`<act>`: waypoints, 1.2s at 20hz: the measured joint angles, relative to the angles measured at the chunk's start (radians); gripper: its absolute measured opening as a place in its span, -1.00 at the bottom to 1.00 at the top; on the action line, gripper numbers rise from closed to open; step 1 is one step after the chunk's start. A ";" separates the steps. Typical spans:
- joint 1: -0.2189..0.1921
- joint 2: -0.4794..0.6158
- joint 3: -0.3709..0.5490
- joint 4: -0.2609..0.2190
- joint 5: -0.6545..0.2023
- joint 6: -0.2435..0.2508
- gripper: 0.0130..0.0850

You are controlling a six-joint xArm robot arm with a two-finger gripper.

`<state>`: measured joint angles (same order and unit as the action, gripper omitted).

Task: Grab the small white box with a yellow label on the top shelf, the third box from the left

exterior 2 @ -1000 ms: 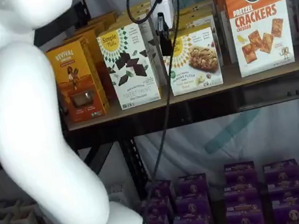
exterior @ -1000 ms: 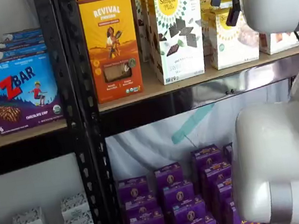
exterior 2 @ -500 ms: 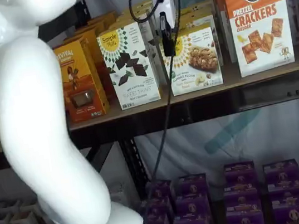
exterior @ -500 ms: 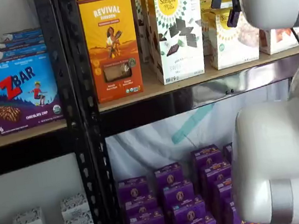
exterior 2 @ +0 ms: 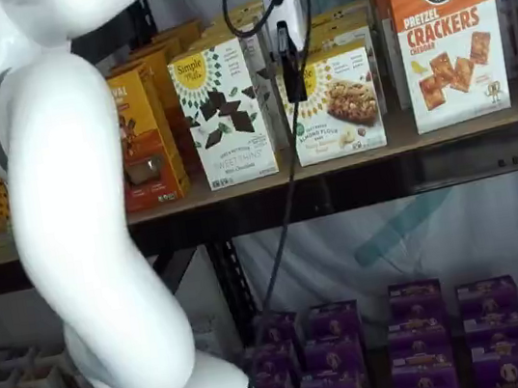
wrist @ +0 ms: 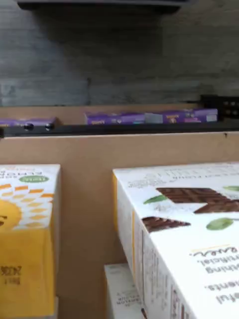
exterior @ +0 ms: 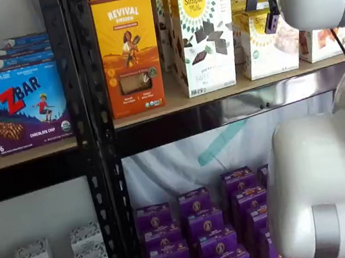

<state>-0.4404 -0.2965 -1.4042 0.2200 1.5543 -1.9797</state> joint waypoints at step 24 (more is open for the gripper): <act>0.057 0.020 -0.007 -0.119 0.038 0.042 1.00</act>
<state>-0.3832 -0.2764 -1.4115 0.1013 1.5926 -1.9379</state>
